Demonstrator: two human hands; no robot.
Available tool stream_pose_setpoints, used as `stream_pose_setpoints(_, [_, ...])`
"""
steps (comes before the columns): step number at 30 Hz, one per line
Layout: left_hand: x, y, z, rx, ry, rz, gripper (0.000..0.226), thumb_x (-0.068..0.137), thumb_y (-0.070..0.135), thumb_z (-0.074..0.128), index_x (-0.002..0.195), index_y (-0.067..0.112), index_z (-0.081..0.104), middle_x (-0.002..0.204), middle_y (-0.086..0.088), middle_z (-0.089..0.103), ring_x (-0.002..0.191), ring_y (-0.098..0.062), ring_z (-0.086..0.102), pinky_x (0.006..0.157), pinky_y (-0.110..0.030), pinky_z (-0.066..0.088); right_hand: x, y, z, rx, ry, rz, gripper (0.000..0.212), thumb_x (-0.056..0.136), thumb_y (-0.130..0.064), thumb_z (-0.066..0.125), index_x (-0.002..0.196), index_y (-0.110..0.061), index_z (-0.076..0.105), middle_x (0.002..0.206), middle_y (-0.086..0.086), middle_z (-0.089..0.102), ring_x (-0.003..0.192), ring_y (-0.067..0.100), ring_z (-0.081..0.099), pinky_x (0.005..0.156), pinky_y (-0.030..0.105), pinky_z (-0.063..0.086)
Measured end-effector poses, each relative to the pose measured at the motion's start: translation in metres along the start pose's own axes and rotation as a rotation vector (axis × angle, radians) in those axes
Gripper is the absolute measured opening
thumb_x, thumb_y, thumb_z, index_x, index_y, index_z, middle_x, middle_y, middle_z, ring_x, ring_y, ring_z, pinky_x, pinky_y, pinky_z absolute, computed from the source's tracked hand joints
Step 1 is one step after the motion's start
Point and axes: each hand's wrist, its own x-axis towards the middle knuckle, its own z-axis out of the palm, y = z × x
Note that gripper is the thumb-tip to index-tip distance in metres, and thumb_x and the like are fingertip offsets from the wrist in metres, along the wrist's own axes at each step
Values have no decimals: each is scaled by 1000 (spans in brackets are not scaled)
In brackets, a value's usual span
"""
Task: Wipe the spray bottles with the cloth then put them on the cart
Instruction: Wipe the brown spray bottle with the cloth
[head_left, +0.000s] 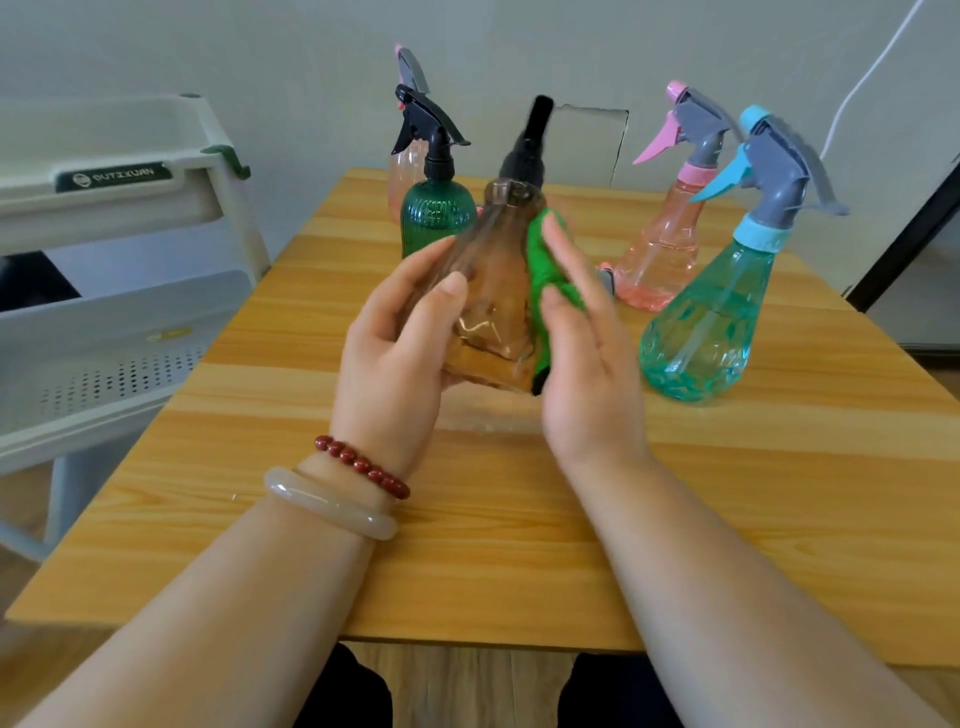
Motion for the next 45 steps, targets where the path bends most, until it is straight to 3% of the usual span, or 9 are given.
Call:
stream_pose_setpoints(3, [-1, -2, 5, -9, -29, -26, 43, 87, 29, 55, 128, 18, 61, 116, -8, 72, 105, -27, 70, 80, -50, 60, -1, 2, -8, 28, 5, 42, 44, 103, -7, 36, 146, -14, 41, 147, -12, 40, 135, -14, 32, 105, 4, 25])
stream_pose_setpoints(8, [1, 3, 0, -23, 28, -55, 34, 102, 24, 52, 135, 18, 56, 111, 6, 73, 99, -3, 70, 77, -28, 60, -7, 5, 1, -233, -151, -297, 41, 96, -1, 47, 136, -7, 52, 149, 1, 40, 145, 12, 29, 118, 33, 27])
stream_pose_setpoints(14, [1, 4, 4, -90, -99, -90, 47, 97, 38, 42, 138, 16, 50, 129, -16, 63, 117, -36, 63, 89, -63, 53, 0, 2, 0, 222, 18, 109, 48, 97, -21, 38, 144, -18, 44, 142, -14, 49, 134, -3, 41, 110, 20, 36])
stream_pose_setpoints(20, [3, -12, 0, 361, -131, 216, 46, 99, 52, 33, 137, 36, 52, 139, 3, 57, 132, -20, 51, 106, -55, 44, 0, 2, -7, -1, 174, 79, 35, 103, -14, 41, 135, -18, 54, 130, -20, 53, 122, -18, 42, 97, 1, 30])
stream_pose_setpoints(24, [0, -12, 1, 289, -227, 128, 49, 86, 53, 55, 134, 43, 52, 137, 11, 58, 130, -8, 52, 107, -46, 47, 1, 8, -8, -51, 184, 81, 36, 101, -21, 46, 135, -19, 56, 132, -16, 55, 126, -11, 43, 100, 4, 32])
stream_pose_setpoints(29, [1, -8, 0, 82, -158, -16, 51, 86, 37, 66, 135, 30, 54, 129, 6, 66, 118, -15, 64, 96, -50, 54, -3, 4, -4, -238, 7, -246, 39, 100, -11, 44, 138, -5, 49, 146, 5, 46, 141, 11, 37, 114, 22, 30])
stream_pose_setpoints(33, [-1, -4, 0, 34, -35, -3, 33, 103, 27, 51, 135, 21, 56, 115, 11, 71, 105, 3, 66, 77, -17, 56, -3, 2, 3, -391, -93, -527, 39, 97, -8, 47, 135, -1, 51, 147, 12, 40, 142, 25, 36, 115, 38, 31])
stream_pose_setpoints(39, [-2, 1, 6, -76, -63, -35, 27, 97, 28, 53, 123, 27, 61, 119, -5, 71, 109, -26, 69, 81, -49, 60, 1, 5, 0, -57, 133, -14, 42, 99, -18, 39, 139, -12, 51, 140, -9, 50, 132, -10, 40, 106, 8, 30])
stream_pose_setpoints(45, [-2, 2, 3, -17, -17, -32, 35, 100, 30, 51, 134, 22, 57, 118, 2, 71, 108, -18, 69, 90, -54, 56, -7, 4, 1, -360, -80, -433, 39, 97, -9, 43, 134, -1, 54, 148, 15, 44, 144, 23, 35, 116, 32, 30])
